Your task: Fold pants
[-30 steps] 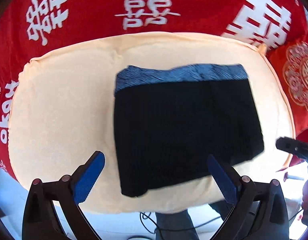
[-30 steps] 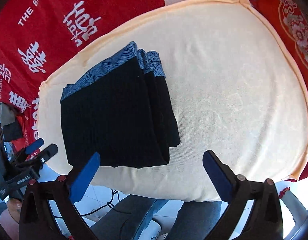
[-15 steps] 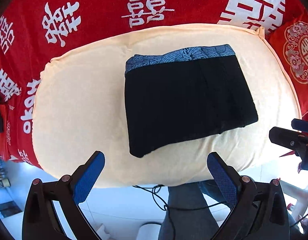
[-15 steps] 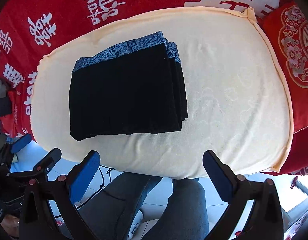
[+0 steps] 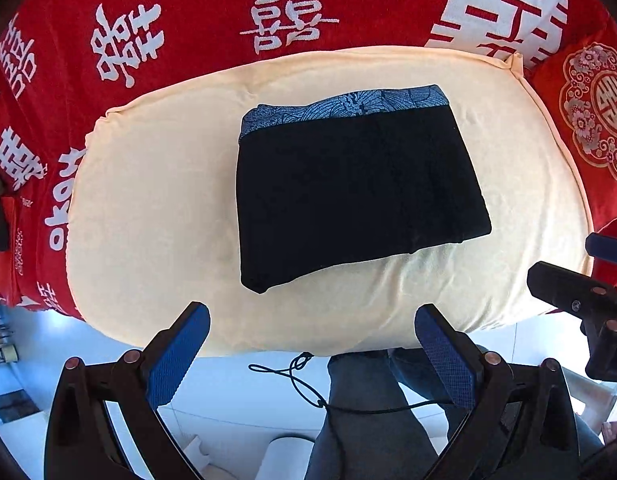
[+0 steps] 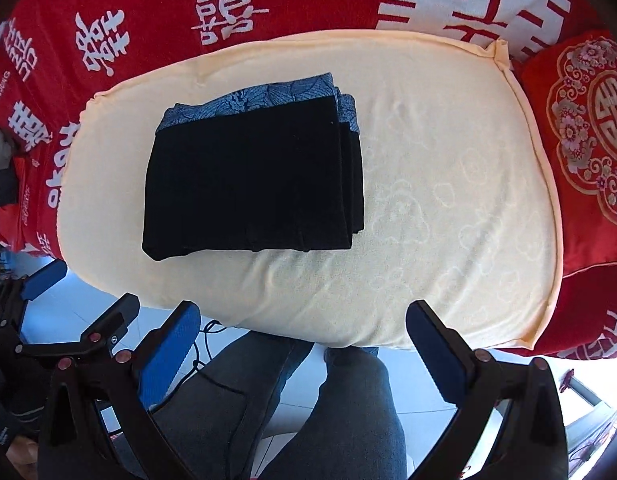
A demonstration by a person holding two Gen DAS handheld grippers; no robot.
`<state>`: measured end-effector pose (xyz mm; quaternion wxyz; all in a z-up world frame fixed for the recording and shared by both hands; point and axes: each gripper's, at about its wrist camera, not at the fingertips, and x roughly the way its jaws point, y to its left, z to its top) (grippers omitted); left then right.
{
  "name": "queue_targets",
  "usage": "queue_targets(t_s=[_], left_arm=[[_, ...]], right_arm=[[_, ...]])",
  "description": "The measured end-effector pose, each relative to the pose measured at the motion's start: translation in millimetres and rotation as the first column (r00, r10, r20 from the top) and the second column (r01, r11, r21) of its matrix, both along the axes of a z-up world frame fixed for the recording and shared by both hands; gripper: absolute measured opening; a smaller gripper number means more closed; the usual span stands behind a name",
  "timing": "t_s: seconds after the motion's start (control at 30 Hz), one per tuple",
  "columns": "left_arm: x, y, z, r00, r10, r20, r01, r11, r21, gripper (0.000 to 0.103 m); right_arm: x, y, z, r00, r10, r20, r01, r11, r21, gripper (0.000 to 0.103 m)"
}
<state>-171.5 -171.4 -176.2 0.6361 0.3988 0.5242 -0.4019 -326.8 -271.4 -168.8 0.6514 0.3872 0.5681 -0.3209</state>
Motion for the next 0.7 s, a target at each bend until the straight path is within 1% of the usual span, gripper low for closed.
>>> queue_targets(t_s=[0.1,0.4,0.53,0.7], left_arm=[[2,2,3,1.000,0.011,0.008,-0.011,1.000,0.000,0.103],[9,8,7,0.999,0.033,0.027,-0.033,0.999,-0.009,0.103],[8,9,6,0.999,0.031,0.028,-0.031,1.000,-0.002,0.103],[9,9,8,0.999,0.025,0.037,-0.024,1.000,-0.011,0.103]], right_arm=[[2,0,4,1.000,0.005,0.007,-0.005,1.000,-0.007,0.103],[11,5,9,0.999,0.038,-0.021,-0.038,0.998,-0.048,0.103],[15,8,8,0.998,0.053,-0.026,-0.055,0.997,-0.046,0.103],[16,10,7,0.998,0.057,-0.029,-0.058,0.997,-0.041,0.103]])
